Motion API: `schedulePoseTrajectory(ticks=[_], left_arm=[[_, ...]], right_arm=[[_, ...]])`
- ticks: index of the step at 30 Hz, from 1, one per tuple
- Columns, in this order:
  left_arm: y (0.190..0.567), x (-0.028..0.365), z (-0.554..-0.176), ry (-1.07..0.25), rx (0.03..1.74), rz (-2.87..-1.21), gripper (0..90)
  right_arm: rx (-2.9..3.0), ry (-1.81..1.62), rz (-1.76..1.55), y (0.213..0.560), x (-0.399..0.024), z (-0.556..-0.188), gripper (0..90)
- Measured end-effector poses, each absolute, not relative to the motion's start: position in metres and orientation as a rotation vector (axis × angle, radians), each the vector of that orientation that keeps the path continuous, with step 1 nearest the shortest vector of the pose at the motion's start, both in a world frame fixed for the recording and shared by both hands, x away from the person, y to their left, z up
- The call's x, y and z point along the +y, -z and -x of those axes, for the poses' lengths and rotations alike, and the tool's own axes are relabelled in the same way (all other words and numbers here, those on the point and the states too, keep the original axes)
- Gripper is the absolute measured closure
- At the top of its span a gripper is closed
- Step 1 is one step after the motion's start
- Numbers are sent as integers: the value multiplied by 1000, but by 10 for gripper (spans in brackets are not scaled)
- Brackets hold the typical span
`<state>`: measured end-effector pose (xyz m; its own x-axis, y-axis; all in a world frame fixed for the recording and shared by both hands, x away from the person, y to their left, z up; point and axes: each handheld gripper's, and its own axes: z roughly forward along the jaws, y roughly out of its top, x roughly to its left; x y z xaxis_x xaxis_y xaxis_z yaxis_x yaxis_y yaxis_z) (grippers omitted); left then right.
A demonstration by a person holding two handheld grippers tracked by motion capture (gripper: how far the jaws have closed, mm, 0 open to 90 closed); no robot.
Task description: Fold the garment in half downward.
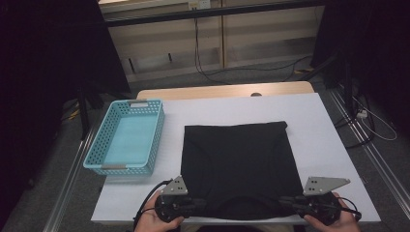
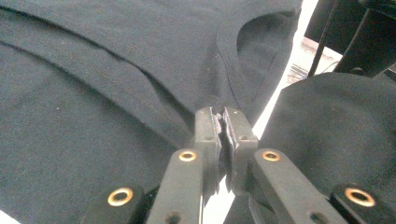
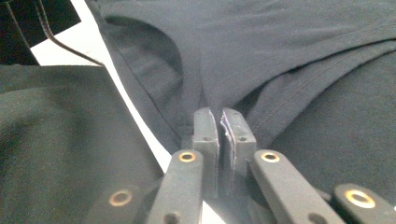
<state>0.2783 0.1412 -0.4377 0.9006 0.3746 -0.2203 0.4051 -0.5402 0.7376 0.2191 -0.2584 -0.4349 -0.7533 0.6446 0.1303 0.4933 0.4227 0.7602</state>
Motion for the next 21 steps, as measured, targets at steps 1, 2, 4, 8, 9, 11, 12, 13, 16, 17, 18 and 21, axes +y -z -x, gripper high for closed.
schedulePoseTrajectory(ticks=[1, 2, 4, 8, 9, 11, 12, 13, 16, 17, 18, 21], left_arm=[[438, 142, -279, 45, 560, -2188, 833], [438, 142, -280, 30, 566, -2189, 812], [436, 145, -281, 14, 573, -2173, 721], [435, 149, -285, -7, 615, -2143, 578], [435, 149, -287, -27, 622, -2144, 533], [435, 149, -289, -46, 637, -2134, 470], [435, 150, -290, -63, 639, -2131, 447], [435, 150, -292, -87, 642, -2133, 407], [435, 151, -297, -138, 656, -2114, 308], [436, 152, -299, -154, 669, -2110, 282], [436, 153, -302, -160, 682, -2108, 257], [437, 154, -311, -174, 699, -2094, 185]], right_arm=[[2486, -1241, -1015, 435, -259, -220, 824], [2484, -1241, -1019, 436, -259, -220, 797], [2475, -1231, -1026, 436, -259, -221, 746], [2442, -1248, -1035, 436, -259, -222, 641], [2438, -1252, -1034, 436, -259, -223, 616], [2422, -1258, -1044, 437, -257, -226, 581], [2420, -1255, -1053, 437, -257, -227, 576], [2414, -1260, -1060, 438, -256, -229, 559], [2388, -1280, -1055, 438, -252, -233, 513], [2378, -1282, -1056, 438, -251, -235, 490], [2369, -1281, -1049, 438, -249, -237, 474], [2358, -1292, -1044, 439, -245, -241, 438]])
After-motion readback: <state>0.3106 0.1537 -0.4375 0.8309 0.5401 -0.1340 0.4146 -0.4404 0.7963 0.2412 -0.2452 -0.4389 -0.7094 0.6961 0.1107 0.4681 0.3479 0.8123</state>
